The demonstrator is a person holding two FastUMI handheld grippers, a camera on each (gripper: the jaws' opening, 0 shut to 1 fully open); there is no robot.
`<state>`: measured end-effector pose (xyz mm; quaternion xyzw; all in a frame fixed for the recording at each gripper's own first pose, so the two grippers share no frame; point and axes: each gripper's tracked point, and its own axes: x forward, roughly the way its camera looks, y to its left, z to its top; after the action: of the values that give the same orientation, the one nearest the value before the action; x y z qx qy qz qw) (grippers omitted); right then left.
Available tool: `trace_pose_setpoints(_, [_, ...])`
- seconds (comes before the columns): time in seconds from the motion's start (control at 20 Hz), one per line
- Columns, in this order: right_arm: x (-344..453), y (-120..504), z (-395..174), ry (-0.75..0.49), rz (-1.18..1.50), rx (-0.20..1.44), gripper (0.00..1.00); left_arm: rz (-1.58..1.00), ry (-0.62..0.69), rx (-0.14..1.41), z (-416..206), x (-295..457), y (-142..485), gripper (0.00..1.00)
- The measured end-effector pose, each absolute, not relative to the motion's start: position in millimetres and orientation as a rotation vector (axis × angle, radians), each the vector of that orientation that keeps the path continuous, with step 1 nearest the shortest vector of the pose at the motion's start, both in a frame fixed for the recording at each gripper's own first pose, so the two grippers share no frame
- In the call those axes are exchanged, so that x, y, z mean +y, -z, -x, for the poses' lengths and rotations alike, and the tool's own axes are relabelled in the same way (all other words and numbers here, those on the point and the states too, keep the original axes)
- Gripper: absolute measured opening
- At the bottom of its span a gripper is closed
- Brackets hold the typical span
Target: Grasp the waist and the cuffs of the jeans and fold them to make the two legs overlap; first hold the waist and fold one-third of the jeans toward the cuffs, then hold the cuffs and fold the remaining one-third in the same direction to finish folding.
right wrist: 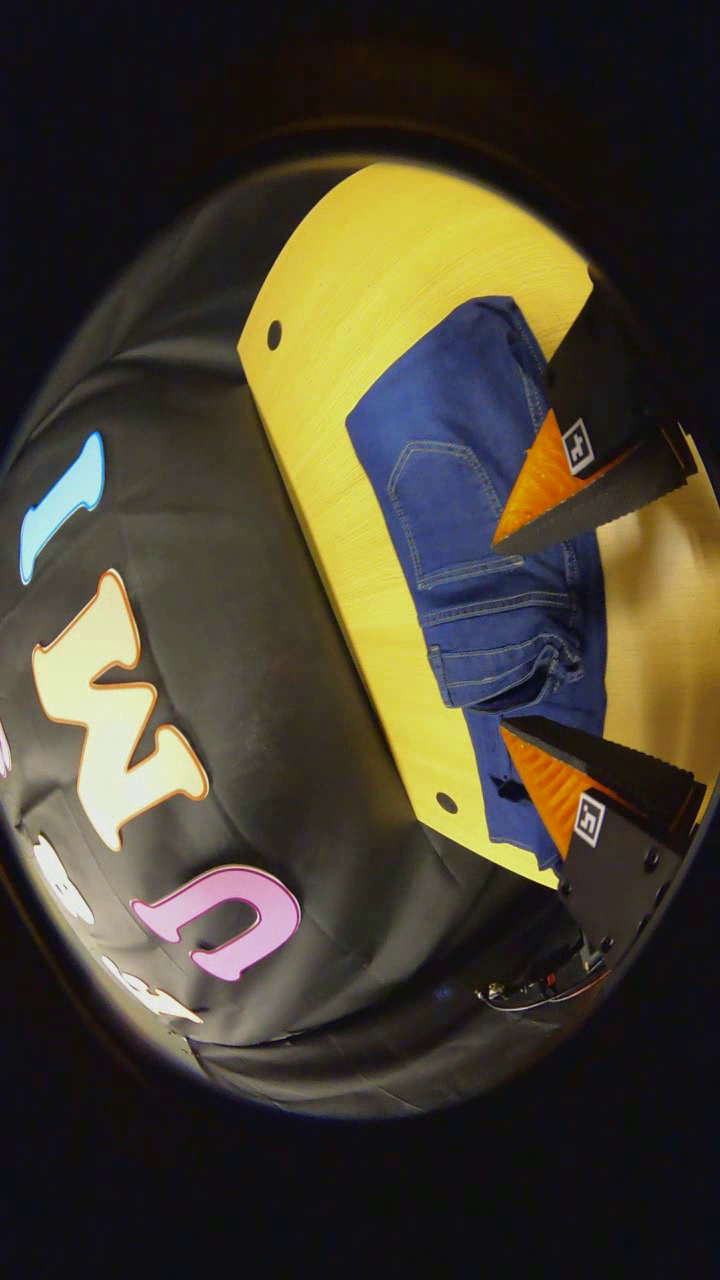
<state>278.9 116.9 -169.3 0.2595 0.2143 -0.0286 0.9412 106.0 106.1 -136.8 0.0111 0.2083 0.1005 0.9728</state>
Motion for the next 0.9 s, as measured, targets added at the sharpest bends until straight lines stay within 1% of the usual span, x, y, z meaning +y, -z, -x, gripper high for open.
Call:
trace_pose_setpoints(0.05, [116.0, 170.5, -274.0, 0.062, -0.522, 0.443, 0.98, -0.005, -0.198, 0.408, -108.7, 104.7, 135.4, 0.19])
trace_pose_setpoints(0.1, [113.9, 170.6, -269.3, 0.065, -0.51, 0.449, 0.94, 0.005, -0.193, 0.398, -107.3, 104.6, 134.7, 0.16])
trace_pose_setpoints(0.15, [112.5, 171.0, -264.0, 0.068, -0.499, 0.454, 0.99, 0.022, -0.194, 0.391, -108.8, 104.4, 134.0, 0.08])
trace_pose_setpoints(0.25, [107.6, 170.0, -255.0, 0.071, -0.492, 0.46, 0.99, 0.089, -0.193, 0.377, -110.8, 102.1, 130.3, 0.0])
trace_pose_setpoints(0.3, [102.5, 169.6, -250.0, 0.078, -0.49, 0.46, 0.94, 0.138, -0.183, 0.359, -111.2, 97.1, 125.3, 0.0])
trace_pose_setpoints(0.35, [95.4, 169.2, -245.4, 0.086, -0.49, 0.459, 0.99, 0.19, -0.166, 0.336, -112.0, 90.0, 116.2, 0.0])
trace_pose_setpoints(0.45, [86.1, 165.0, -237.9, 0.096, -0.5, 0.452, 0.99, 0.246, -0.134, 0.298, -115.6, 76.9, 94.8, 0.0])
trace_pose_setpoints(0.6, [66.5, 157.4, -232.9, 0.096, -0.512, 0.436, 0.99, 0.235, -0.086, 0.258, -113.7, 52.7, 67.5, 0.0])
trace_pose_setpoints(0.65, [60.1, 156.1, -231.5, 0.087, -0.518, 0.438, 0.94, 0.23, -0.072, 0.244, -115.0, 39.8, 58.6, 0.0])
trace_pose_setpoints(0.7, [53.3, 154.3, -230.9, 0.077, -0.523, 0.437, 0.98, 0.234, -0.054, 0.232, -119.8, 22.4, 49.8, 0.0])
trace_pose_setpoints(0.8, [37.0, 150.8, -229.1, 0.059, -0.516, 0.436, 0.99, 0.239, -0.033, 0.198, -126.3, -12.8, 30.5, 0.0])
trace_pose_setpoints(0.9, [14.1, 149.6, -224.6, 0.046, -0.491, 0.435, 0.99, 0.188, -0.019, 0.185, -137.7, -47.7, 21.2, 0.0])
